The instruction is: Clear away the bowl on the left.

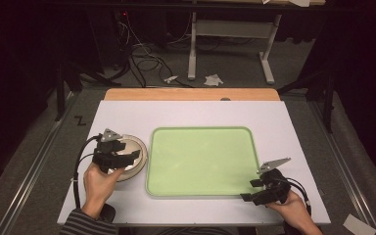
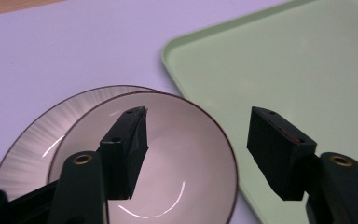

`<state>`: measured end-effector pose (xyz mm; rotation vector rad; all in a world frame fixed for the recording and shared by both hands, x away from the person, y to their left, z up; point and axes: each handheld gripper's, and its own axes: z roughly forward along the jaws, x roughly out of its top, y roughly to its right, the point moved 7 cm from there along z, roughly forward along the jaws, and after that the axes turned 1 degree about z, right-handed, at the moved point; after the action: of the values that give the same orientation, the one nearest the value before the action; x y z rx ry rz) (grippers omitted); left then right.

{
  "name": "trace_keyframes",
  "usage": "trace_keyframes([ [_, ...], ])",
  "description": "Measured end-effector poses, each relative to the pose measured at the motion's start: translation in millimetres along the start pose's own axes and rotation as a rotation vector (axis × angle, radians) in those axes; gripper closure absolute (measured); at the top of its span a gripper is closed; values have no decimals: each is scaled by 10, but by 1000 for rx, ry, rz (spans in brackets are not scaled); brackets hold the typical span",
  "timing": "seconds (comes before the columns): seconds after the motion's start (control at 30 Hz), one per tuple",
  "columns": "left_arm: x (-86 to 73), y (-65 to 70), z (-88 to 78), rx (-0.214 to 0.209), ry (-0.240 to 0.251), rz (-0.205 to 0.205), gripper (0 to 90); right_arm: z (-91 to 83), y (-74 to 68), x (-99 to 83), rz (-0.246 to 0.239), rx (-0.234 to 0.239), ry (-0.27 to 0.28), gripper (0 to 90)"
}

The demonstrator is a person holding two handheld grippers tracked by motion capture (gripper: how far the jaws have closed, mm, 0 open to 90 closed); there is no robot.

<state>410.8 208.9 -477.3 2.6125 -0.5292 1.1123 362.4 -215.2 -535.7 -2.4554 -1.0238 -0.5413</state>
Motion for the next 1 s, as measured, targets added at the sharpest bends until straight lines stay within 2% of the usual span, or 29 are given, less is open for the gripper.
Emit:
trace_keyframes([
  [0.2,-29,-158,-19,20,-3,-41,380,1,-1,-1,-1,2,-2,314],
  [0.23,-51,-218,-22,28,-7,-59,381,1,-3,0,0,1,-3,314],
  [0.43,-107,-412,-35,72,-23,-106,384,0,-2,-1,0,2,-2,314],
  [0.47,-107,-412,-35,72,-23,-106,384,1,-3,-1,-1,2,-3,313],
  [0.57,-165,-536,-32,87,-36,-159,386,2,-5,1,-2,3,-3,313],
  [0.73,-217,-640,-9,104,-52,-199,394,0,-4,-2,0,3,-3,313],
  [0.83,-270,-698,49,120,-93,-217,398,3,-4,-1,-6,4,-4,313],
  [0.87,-270,-698,49,120,-93,-217,400,3,-4,-1,-6,4,-4,313],
  [0.97,-327,-732,108,109,-131,-258,407,3,-1,-2,-9,3,-2,313],
  [1.0,-368,-751,138,98,-162,-271,411,1,-5,-1,-4,4,-2,313],
])
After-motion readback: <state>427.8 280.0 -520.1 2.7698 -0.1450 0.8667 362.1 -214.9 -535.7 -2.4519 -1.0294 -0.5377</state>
